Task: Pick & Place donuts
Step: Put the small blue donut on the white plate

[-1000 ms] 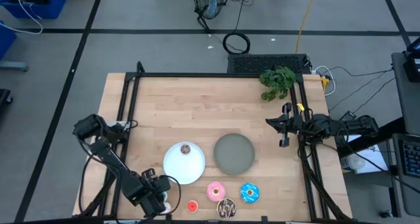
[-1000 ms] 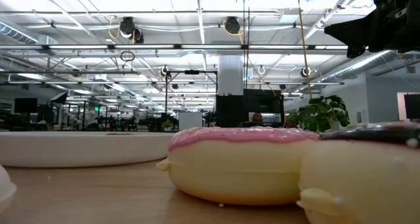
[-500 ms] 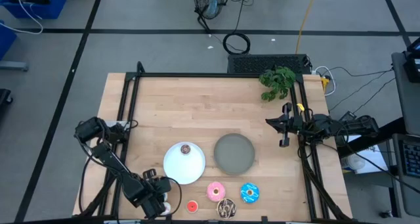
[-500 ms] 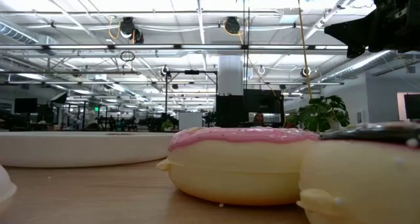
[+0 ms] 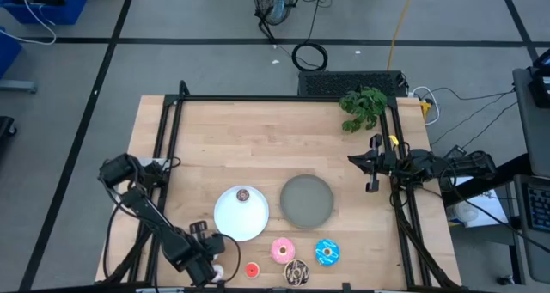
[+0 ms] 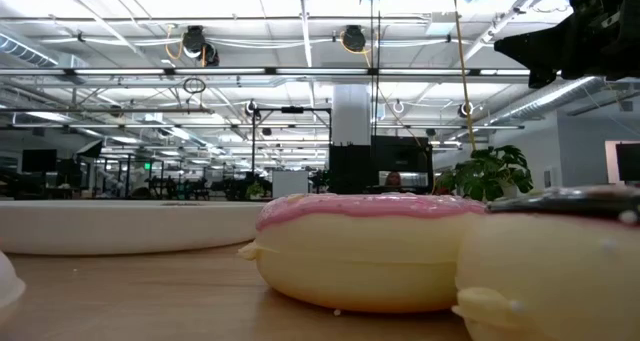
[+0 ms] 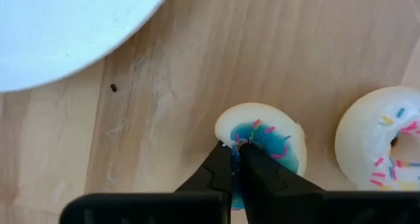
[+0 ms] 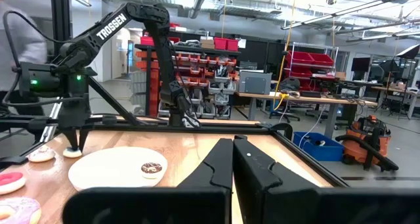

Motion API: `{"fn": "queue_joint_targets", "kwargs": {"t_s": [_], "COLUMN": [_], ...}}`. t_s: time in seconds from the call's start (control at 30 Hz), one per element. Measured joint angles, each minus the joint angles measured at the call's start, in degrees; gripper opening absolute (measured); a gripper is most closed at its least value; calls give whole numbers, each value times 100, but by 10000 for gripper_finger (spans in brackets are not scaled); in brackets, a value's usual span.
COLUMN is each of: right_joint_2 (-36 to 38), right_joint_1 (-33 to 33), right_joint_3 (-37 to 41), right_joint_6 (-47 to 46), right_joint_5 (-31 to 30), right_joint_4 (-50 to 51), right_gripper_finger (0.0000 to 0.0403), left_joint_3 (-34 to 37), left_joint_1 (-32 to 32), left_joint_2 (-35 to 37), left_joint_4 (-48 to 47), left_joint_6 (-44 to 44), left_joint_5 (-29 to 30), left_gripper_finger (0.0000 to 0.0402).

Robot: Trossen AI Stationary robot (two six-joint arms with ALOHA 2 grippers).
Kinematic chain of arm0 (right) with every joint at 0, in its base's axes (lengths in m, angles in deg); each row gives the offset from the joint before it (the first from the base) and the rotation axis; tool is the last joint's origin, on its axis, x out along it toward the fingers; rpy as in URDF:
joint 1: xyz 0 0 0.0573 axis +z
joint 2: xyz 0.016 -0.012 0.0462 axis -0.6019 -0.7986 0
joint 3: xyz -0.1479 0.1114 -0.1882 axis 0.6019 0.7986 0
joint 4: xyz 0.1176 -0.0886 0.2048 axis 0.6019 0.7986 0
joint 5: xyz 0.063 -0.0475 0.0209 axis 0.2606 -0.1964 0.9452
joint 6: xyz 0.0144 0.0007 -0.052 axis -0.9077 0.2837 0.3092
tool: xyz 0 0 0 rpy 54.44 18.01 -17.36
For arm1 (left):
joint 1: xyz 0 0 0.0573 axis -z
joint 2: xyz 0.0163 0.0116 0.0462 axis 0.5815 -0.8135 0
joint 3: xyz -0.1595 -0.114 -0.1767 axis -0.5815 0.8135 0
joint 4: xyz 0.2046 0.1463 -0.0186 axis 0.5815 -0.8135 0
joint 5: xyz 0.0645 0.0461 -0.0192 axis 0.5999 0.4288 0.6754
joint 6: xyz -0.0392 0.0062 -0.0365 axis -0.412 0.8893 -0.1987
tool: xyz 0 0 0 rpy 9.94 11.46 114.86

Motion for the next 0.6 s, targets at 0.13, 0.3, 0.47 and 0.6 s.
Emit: {"fn": "queue_joint_targets", "kwargs": {"t_s": [0.13,0.3,0.47,0.6], "right_joint_2": [1,0,0,1], "right_joint_1": [1,0,-1,0], "right_joint_3": [-1,-1,1,0], "right_joint_6": [0,0,0,0], "right_joint_5": [-4,-9,-11,-16], "right_joint_4": [-2,-2,-2,-2], "right_gripper_finger": [0,0,0,0], "left_joint_3": [-425,-1071,-1625,-1935], "left_joint_1": [-83,-225,-369,-557], "left_joint_2": [-36,-21,-16,-6], "left_joint_4": [-489,-1576,-2400,-2870], "left_joint_6": [264,586,898,1278], "left_joint_5": [-104,99,358,586], "left_gripper_finger": [7,17,7,21]}}
